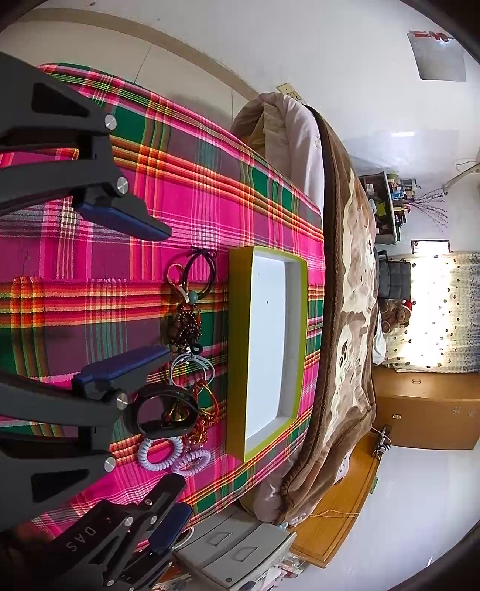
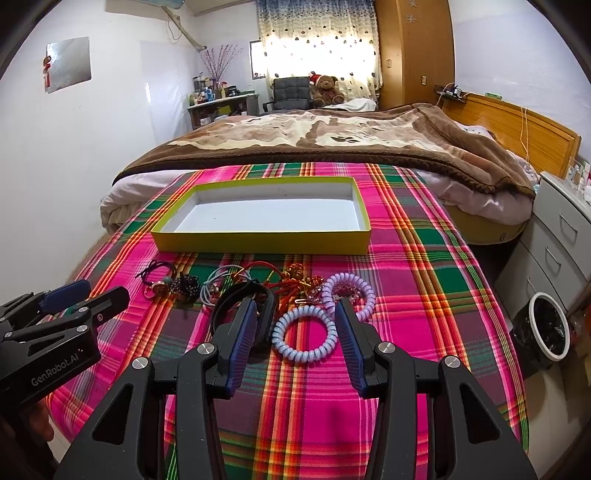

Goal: Organize jewelry

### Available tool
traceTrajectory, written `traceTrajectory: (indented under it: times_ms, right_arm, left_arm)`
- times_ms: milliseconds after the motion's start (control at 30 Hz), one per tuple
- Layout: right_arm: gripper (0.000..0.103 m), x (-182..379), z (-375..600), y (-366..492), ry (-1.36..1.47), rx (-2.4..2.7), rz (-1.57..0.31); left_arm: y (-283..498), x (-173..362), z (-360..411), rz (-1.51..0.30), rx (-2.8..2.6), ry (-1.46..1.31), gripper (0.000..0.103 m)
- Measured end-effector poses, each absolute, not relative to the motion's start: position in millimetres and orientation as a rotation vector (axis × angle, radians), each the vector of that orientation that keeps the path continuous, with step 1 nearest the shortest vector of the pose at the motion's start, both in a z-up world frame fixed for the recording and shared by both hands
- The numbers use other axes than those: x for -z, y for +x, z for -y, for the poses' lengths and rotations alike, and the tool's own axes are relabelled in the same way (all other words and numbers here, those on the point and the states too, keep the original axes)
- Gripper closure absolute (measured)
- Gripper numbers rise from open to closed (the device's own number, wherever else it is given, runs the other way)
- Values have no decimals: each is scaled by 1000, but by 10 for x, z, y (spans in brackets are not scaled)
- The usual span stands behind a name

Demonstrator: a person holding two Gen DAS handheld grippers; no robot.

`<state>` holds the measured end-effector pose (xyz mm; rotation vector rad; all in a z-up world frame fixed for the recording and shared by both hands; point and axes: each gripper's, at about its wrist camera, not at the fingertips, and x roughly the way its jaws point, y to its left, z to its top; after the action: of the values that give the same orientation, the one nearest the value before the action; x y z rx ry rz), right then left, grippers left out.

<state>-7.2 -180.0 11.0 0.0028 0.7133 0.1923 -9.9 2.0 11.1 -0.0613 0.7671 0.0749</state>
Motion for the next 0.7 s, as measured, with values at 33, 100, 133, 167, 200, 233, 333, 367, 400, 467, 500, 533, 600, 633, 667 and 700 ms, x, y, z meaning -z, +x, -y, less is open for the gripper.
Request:
traceTrajectory:
  times_ms: [33,100,133,167,200,233,333,367,400,467,500,533,600,633,667,700]
  right_arm:
    - [58,-109,1790,-66,3,-192,-714]
    - [58,-110,1793,-63,4,-190,-714]
    - [58,-112,1791,-65,4,-188,-714]
    - [58,-115,1793,-64,5,-188,-714]
    - [58,-116,1794,-63,5,-187,-715]
    - [58,-115,1795,-64,5,-188,-714]
    - [58,-116,1804,-68,5,-189,-715]
    - [58,-116,1804,-66,4,-190,-716]
    - [58,-118,1803,-66,4,-189,-717]
    - [58,-115,1793,-66,4,-189,-717]
    - [58,-113,1792,-64,3,-188,-717]
    - [58,-113,1789,-64,3,-188,-718]
    - [58,-115,1788,-63,3,-187,-718]
    - [58,-113,1788,-64,3,-187,-717]
    - [58,-112,1790,-64,4,-188,-717]
    - [58,-114,1788,-64,4,-189,-717]
  left_arm:
    - [-97,-109,-13,-768,-74,-60,42]
    - [-99,-110,-11,-767,-75,-60,42]
    - [-94,-111,-10,-769,-75,-60,42]
    - [-101,-109,-12,-767,-76,-61,42]
    - [-98,-111,-13,-766,-75,-60,42]
    - [-93,-113,-12,-766,-75,-59,42]
    - [-99,-124,-13,-763,-77,-57,42]
    - [-101,-121,-11,-764,-78,-58,42]
    - [-102,-124,-10,-764,-79,-57,42]
    - [-102,-124,-13,-765,-79,-58,42]
    - [-104,-131,-14,-764,-80,-57,42]
    - [-104,-131,-11,-763,-79,-55,42]
    - [-102,-131,-13,-764,-77,-54,42]
    - [-99,-130,-9,-765,-77,-53,42]
    - [-101,-129,-10,-766,-77,-54,42]
    - [-102,-130,-14,-767,-79,-54,42]
